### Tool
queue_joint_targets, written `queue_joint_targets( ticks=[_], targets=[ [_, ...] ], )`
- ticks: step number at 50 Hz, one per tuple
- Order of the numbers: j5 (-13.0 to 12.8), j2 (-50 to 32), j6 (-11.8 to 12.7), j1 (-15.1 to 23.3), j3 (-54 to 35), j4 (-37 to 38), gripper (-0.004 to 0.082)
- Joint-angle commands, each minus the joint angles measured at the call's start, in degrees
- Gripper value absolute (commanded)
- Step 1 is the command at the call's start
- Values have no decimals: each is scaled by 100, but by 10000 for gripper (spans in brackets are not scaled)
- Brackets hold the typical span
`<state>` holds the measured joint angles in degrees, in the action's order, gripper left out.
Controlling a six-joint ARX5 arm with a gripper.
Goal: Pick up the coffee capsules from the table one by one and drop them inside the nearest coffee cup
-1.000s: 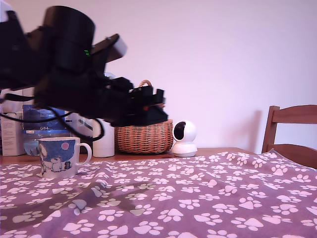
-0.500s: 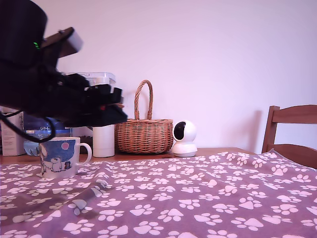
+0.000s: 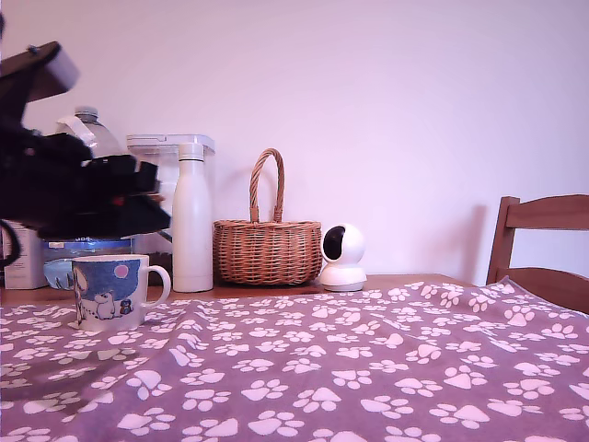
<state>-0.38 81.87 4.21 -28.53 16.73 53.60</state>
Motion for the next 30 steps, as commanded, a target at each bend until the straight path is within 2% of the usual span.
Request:
queue_joint_targets(
  ticks=[1, 30],
  targets=[
    [-20, -118, 37, 81, -177, 9, 72],
    [-103, -697, 37, 767, -339, -476, 72]
  ],
)
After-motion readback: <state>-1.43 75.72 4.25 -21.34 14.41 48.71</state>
